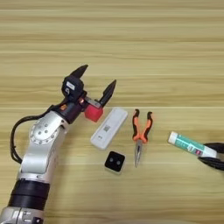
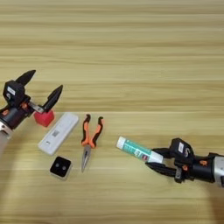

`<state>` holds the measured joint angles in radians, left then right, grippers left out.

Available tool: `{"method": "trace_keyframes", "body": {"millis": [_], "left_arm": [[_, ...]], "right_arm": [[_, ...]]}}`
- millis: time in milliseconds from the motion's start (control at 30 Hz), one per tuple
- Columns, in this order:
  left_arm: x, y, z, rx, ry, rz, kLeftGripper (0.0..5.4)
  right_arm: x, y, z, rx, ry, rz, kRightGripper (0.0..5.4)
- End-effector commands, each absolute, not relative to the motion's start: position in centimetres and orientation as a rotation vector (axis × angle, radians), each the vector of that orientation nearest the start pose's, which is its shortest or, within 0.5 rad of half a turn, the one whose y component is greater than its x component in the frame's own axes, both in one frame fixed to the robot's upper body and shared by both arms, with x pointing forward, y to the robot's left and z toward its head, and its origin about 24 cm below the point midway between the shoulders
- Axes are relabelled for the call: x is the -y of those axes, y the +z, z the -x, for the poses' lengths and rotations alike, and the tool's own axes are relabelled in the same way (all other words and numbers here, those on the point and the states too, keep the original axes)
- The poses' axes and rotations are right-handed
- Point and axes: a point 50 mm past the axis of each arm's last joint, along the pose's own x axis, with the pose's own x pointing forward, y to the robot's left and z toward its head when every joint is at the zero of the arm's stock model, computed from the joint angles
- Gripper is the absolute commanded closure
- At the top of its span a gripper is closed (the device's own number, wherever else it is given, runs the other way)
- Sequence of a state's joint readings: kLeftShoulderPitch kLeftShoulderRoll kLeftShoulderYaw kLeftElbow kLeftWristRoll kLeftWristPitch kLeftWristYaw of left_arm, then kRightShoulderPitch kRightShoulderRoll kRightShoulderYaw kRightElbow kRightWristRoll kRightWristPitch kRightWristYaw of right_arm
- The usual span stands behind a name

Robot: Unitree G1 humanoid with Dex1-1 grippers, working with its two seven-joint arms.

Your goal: Move the objects on the table

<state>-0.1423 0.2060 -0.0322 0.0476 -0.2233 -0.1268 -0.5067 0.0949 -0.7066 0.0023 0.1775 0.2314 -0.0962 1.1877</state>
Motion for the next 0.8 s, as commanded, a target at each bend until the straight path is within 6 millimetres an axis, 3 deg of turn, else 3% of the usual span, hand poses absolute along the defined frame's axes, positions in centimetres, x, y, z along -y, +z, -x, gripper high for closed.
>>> {"method": "trace_keyframes", "body": {"millis": [33, 800], "left_arm": [[-14.92, 8.22, -27.31, 0.216, -0.568, -0.046, 0.0], [-14.91, 8.21, -27.55, 0.216, -0.567, -0.049, 0.0]], "right_arm": [[25.73, 2.61, -19.61, -0.459, 1.104, 0.316, 3.7], [25.27, 3.14, -20.22, -0.411, 1.1, 0.306, 1.06]]}}
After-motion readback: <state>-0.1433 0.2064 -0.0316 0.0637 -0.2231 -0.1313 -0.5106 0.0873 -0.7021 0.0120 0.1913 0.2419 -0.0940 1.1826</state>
